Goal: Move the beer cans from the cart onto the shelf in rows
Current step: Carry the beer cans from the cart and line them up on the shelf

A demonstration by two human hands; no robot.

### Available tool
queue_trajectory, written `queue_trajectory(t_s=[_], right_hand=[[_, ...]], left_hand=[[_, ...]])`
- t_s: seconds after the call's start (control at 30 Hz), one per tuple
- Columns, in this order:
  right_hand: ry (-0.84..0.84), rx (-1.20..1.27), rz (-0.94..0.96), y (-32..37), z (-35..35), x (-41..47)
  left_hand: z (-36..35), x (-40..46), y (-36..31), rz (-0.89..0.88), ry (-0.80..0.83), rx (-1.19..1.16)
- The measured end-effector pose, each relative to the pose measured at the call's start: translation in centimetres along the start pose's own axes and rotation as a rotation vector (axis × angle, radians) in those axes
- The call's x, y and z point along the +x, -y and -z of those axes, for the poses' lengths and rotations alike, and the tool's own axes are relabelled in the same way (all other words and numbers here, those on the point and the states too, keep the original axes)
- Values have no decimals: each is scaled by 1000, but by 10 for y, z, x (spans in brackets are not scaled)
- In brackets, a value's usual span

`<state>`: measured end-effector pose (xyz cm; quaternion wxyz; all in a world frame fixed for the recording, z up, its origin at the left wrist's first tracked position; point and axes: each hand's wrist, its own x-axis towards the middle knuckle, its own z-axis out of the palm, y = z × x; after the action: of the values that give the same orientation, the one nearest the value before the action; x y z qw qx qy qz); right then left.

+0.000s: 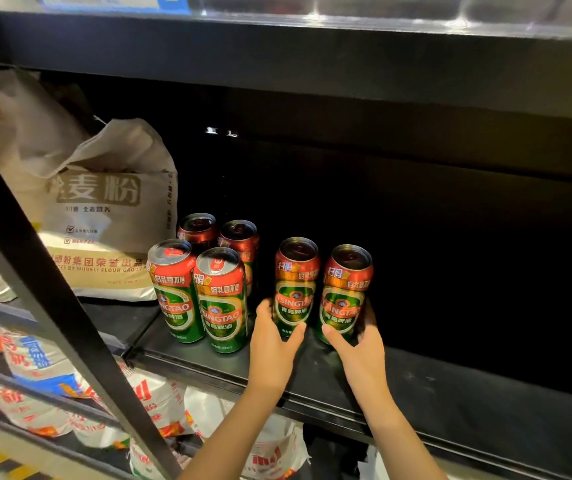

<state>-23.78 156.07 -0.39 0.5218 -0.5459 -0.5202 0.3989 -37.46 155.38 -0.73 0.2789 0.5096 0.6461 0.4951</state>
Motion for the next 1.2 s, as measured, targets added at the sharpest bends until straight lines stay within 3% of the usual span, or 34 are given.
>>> queue_trajectory(t_s=[0.23, 0.73, 1.2], right_hand=[[37, -85, 40, 7, -2, -2], [100, -76, 27, 3, -2, -1], [85, -122, 59, 5, -8, 0]], left_hand=[[-3, 0, 3, -52, 9, 87], [-12, -14, -2, -7, -192, 175], [-12, -12, -1, 73, -292, 38]])
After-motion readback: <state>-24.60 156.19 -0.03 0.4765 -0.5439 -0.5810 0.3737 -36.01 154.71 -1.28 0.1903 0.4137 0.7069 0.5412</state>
